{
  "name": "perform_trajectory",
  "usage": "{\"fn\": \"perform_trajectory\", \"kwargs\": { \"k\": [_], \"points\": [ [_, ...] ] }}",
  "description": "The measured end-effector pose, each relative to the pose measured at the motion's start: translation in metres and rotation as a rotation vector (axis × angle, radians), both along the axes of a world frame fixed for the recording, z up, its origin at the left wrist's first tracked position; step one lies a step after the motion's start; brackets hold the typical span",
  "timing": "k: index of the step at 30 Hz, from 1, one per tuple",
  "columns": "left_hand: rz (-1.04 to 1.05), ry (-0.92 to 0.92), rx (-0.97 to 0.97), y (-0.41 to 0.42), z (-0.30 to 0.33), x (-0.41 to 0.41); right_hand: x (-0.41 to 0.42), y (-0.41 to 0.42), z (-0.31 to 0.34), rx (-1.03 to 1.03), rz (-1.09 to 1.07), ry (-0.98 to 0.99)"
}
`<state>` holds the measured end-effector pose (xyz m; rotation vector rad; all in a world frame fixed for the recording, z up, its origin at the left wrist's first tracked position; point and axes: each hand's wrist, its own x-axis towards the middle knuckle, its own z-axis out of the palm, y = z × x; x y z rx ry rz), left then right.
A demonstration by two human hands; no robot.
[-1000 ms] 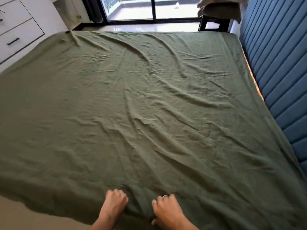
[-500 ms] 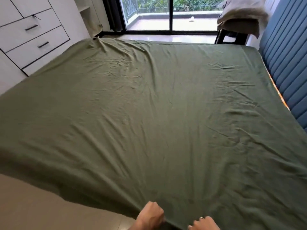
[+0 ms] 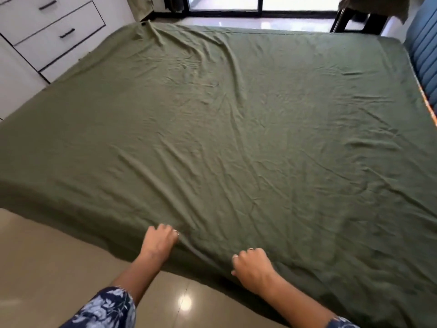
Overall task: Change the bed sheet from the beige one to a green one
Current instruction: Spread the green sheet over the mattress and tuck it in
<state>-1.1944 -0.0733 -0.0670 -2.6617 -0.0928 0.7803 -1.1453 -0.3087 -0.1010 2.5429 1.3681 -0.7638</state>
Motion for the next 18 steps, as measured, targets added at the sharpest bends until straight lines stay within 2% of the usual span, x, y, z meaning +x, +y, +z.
{"fn": "perform_trajectory", "kwargs": {
  "k": [3, 6, 8, 9, 11, 14, 18],
  "points": [
    [0.065, 0.014, 0.046, 0.034, -0.004, 0.0, -0.01, 0.056, -0.005, 0.079, -0.068, -0.001],
    [0.029, -0.015, 0.038, 0.063, -0.018, -0.001, -0.019, 0.103, -0.015, 0.017, -0.138, -0.024],
    [-0.117, -0.168, -0.083, 0.082, -0.036, -0.001, -0.019, 0.125, -0.02, -0.038, -0.147, -0.039],
    [-0.183, -0.182, -0.108, 0.091, -0.045, -0.001, -0.017, 0.132, -0.023, -0.051, -0.14, -0.044],
    [-0.256, -0.134, -0.153, 0.111, -0.058, 0.002, -0.013, 0.142, -0.023, -0.059, -0.126, -0.016],
    [-0.291, -0.144, -0.34, 0.142, -0.054, -0.006, -0.018, 0.159, -0.008, -0.062, -0.037, 0.049],
    [-0.343, -0.079, -0.365, 0.201, -0.037, -0.016, -0.034, 0.205, 0.006, -0.129, -0.022, 0.102]
  ]
}}
